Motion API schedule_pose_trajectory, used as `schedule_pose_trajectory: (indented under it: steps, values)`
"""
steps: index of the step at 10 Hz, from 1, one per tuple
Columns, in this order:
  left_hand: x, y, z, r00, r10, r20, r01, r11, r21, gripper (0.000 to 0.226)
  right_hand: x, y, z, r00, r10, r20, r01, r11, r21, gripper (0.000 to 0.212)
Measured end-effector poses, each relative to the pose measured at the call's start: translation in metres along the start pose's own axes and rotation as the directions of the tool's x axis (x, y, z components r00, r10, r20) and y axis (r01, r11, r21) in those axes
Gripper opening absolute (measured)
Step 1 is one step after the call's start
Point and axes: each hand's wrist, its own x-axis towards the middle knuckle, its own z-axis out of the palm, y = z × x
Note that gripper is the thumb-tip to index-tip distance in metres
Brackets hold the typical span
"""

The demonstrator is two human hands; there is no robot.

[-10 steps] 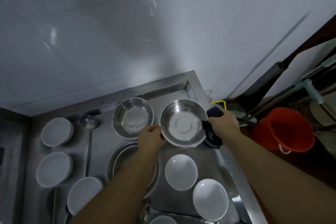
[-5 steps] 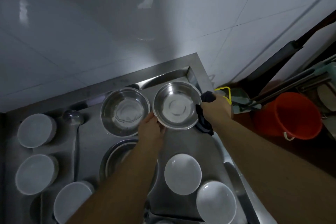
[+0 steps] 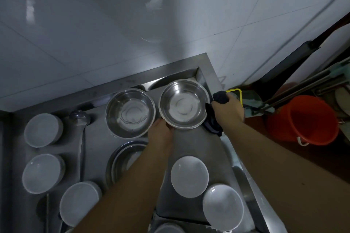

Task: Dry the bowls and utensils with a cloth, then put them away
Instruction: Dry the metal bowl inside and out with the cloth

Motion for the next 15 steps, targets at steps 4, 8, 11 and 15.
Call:
schedule_pose_trajectory:
  steps: [4,8,11,15]
  values:
    - [-0.061,0.013,-0.083,0.989,0.127,-0.078,-0.043,0.743,0.667,0.027,-0.069,0.006,-0.044,0.982,-0.182,0.050,0.184,0.982,-0.037,0.016]
    - [-0.045,0.061,-0.173,0.950,0.311,-0.031,-0.075,0.325,0.943,0.048,-0.155,-0.043,-0.009,0.837,-0.430,0.339,0.494,0.860,-0.129,0.016]
    - [0.004,0.075,-0.167,0.942,0.307,-0.133,-0.033,0.481,0.876,0.029,-0.175,-0.055,0.022,0.788,-0.409,0.459,0.497,0.864,-0.084,0.010]
    - [-0.004,0.078,-0.154,0.956,0.094,-0.278,-0.041,0.981,0.190,0.022,-0.184,-0.056,-0.001,0.794,-0.438,0.421,0.468,0.883,0.035,0.025]
